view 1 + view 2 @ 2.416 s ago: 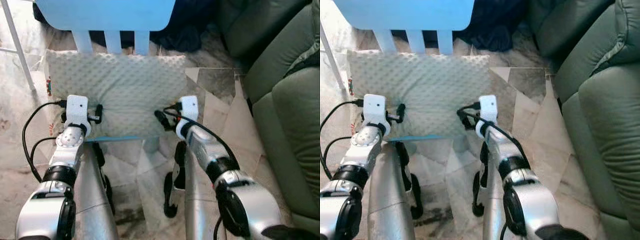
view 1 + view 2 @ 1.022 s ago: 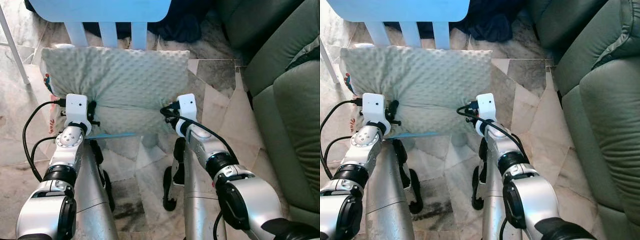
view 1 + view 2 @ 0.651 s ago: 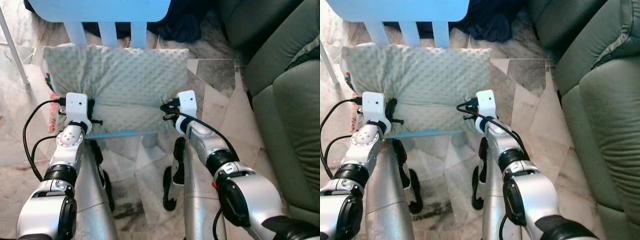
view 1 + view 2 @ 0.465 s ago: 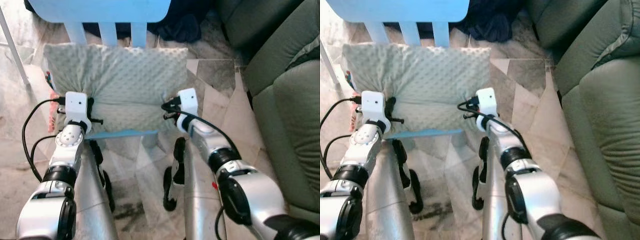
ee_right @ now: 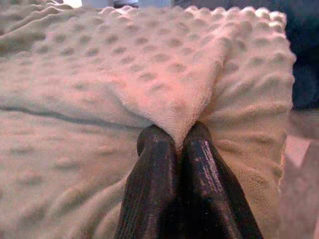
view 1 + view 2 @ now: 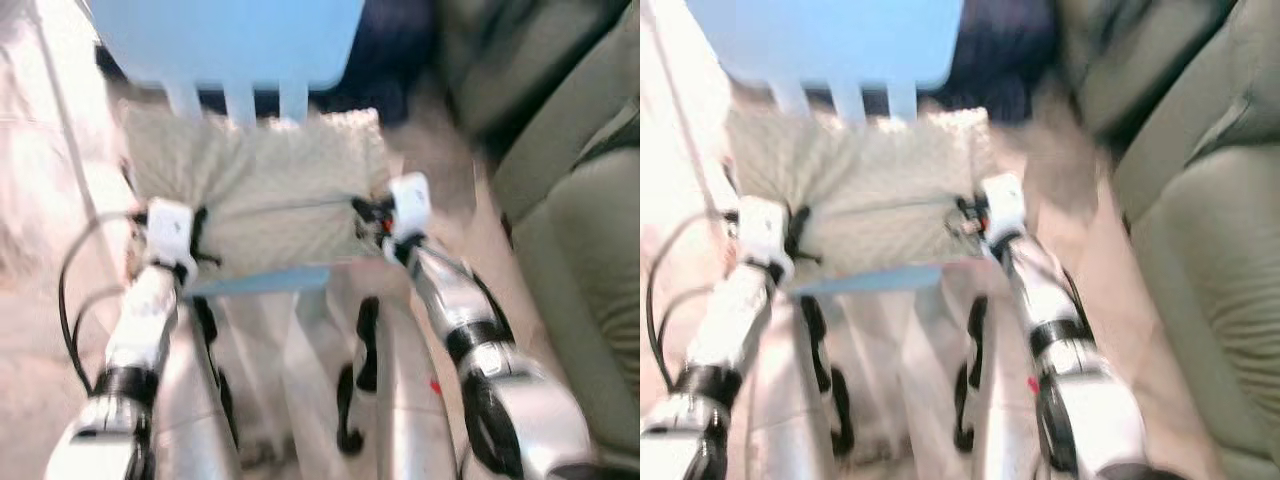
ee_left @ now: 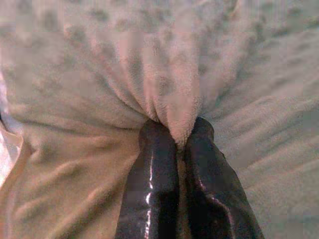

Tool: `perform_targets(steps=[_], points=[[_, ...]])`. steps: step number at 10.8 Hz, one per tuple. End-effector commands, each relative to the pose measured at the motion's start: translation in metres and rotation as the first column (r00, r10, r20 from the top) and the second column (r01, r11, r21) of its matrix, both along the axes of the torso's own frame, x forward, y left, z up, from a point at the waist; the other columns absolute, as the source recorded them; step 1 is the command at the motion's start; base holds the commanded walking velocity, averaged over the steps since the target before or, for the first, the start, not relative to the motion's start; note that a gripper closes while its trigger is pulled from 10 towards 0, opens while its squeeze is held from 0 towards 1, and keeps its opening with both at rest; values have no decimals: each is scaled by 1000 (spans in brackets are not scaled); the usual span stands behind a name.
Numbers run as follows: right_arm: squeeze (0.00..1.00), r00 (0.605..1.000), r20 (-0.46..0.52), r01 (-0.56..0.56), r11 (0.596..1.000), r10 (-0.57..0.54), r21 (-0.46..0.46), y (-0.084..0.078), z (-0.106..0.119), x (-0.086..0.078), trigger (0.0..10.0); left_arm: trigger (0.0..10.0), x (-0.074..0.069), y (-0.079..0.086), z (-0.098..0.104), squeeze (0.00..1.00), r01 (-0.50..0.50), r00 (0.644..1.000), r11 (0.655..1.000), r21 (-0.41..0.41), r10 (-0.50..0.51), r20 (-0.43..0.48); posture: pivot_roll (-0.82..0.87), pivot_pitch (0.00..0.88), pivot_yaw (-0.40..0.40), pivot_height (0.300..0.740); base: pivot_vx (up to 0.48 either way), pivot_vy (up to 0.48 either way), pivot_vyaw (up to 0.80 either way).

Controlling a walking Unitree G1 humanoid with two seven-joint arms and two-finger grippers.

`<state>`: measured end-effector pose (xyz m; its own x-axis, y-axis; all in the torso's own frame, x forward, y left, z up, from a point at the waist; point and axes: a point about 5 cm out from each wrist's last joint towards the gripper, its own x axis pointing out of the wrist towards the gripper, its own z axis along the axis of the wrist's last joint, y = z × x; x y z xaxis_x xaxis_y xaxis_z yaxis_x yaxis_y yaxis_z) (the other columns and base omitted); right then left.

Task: Move the pillow to the sofa

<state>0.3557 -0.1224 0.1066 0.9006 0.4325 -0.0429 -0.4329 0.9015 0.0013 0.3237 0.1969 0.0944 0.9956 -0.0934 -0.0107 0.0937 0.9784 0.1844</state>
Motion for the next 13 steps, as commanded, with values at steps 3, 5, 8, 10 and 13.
perform_targets(steps=[3,5,8,10,13], points=[[0,961,90,258,965,-261,48,-45,-9,-33,0,0,-20,15,-2,0,31,999,998,-55,-29,29,35,0,-69,502,0,0,0],[0,949,75,308,951,-307,-2,-54,-19,-59,9569,0,-31,26,-4,0,11,1000,996,-84,-10,20,25,0,-65,502,0,0,0],[0,936,65,349,935,-346,-53,-52,-22,-74,10000,10000,-45,-4,-19,0,44,999,996,-73,-46,-28,10,0,-72,502,0,0,0],[0,934,28,357,933,-356,-51,-54,-21,-79,10000,10000,-49,-18,-18,0,102,994,993,-60,-104,-33,6,0,-72,502,0,0,0],[0,925,49,377,926,-376,-16,-63,-14,-90,10000,10000,-52,-9,-16,0,70,996,996,-55,-72,-47,-13,0,-62,502,0,0,0]])
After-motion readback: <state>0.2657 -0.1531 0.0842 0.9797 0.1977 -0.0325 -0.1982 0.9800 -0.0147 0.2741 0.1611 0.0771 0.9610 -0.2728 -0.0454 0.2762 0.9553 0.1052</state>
